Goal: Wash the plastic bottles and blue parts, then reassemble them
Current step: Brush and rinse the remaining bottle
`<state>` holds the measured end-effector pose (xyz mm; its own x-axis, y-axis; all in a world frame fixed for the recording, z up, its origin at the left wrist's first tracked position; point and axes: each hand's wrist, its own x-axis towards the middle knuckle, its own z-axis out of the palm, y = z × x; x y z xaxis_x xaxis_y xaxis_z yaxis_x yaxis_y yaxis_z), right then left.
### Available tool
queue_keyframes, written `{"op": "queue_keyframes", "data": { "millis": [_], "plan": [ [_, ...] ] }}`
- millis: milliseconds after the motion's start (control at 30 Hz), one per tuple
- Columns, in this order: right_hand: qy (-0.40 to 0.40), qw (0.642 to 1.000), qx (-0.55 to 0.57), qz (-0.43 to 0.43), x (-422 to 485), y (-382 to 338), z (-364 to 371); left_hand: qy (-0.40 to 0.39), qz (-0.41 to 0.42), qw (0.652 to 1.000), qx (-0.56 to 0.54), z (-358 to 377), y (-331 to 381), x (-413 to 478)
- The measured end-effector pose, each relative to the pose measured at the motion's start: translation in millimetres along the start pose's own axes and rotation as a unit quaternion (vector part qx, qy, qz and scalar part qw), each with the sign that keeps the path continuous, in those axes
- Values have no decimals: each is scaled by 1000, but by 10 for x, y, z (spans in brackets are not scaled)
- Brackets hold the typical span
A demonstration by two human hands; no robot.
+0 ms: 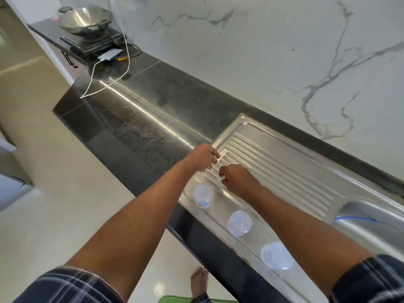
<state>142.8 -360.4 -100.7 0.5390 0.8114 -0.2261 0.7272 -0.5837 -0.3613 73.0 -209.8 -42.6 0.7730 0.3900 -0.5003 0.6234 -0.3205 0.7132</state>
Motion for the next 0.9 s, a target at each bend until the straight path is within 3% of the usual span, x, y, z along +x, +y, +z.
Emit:
{"op": "queue_keyframes", "data": {
  "millis": [200, 367, 633, 767, 900],
  "plan": [
    [-18, 1000, -4, 2, 24, 44, 28, 4, 11, 999, 46, 76, -42, 92],
    [39, 998, 46, 33, -214, 291, -158, 29, 77, 987, 135, 263, 248, 86],
    [104, 981, 96, 136, -1370, 1219, -585, -80, 152, 968, 183, 1352, 1096, -234],
    [106, 954, 150, 238, -2323, 1952, -635, -141, 191, 949, 207, 2280, 1587, -492],
    [94, 924, 181, 325, -3061, 2518, -515, -215, 174, 936, 218, 3028, 1770, -568]
  ]
}}
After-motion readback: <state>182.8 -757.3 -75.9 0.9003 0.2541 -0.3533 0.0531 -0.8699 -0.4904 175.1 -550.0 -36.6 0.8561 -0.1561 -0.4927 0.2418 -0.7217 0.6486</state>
